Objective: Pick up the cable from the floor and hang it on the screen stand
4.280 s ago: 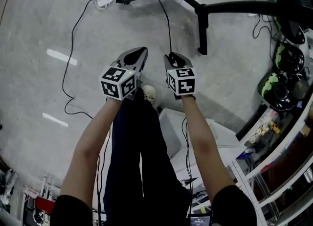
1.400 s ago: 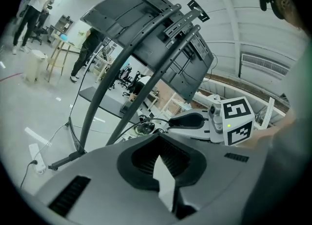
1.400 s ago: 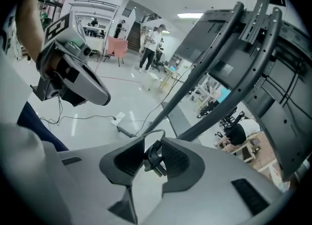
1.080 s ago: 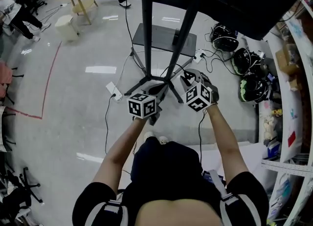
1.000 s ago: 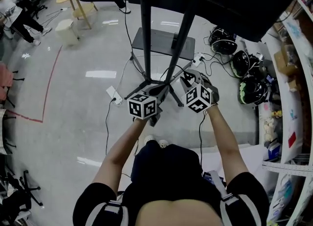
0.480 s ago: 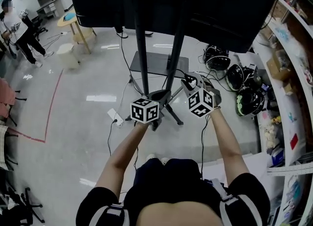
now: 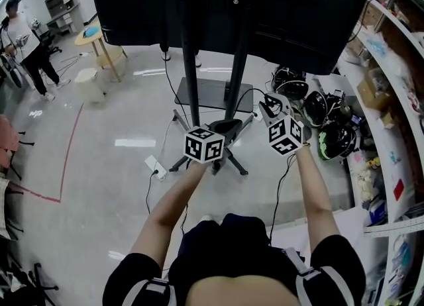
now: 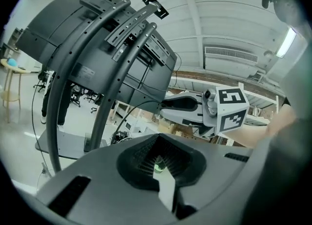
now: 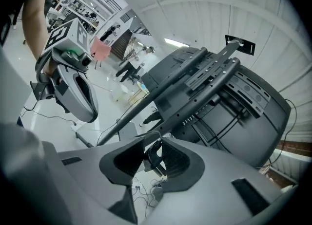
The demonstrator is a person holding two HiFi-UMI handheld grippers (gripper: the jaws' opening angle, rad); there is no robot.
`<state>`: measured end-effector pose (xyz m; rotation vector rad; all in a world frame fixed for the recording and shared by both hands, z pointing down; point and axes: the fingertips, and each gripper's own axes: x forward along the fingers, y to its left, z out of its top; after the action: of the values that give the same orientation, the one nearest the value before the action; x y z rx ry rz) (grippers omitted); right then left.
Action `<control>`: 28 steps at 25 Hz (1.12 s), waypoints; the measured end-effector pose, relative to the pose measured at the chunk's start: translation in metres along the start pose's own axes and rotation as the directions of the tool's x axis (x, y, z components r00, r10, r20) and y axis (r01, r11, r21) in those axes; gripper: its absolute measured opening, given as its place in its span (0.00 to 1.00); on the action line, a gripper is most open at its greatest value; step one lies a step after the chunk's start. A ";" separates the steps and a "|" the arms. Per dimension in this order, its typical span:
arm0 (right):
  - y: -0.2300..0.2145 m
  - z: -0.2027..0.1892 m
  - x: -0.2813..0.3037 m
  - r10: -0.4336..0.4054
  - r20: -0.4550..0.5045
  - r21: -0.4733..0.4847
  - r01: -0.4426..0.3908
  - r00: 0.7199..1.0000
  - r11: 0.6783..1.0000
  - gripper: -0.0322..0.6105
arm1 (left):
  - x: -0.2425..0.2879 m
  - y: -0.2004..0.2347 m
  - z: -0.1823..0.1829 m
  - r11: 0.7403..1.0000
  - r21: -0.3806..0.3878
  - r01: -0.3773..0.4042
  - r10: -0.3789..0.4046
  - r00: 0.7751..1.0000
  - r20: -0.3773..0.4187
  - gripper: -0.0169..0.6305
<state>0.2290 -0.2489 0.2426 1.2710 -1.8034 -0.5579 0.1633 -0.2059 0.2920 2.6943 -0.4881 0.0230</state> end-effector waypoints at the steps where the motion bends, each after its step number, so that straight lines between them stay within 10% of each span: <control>1: -0.003 0.000 -0.001 -0.007 -0.003 0.004 0.007 1.000 1.000 0.25 | 0.000 -0.001 0.002 1.000 0.002 0.007 -0.007 1.000 0.001 0.04; 28: -0.176 -0.063 0.027 -0.167 -0.067 0.027 0.169 0.984 0.985 0.25 | 0.175 -0.006 0.079 0.969 0.078 0.233 -0.226 0.970 -0.089 0.04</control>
<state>0.3736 -0.3355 0.1560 1.4564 -1.6679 -0.5756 0.3259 -0.2898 0.2315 2.8064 -0.1518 0.0878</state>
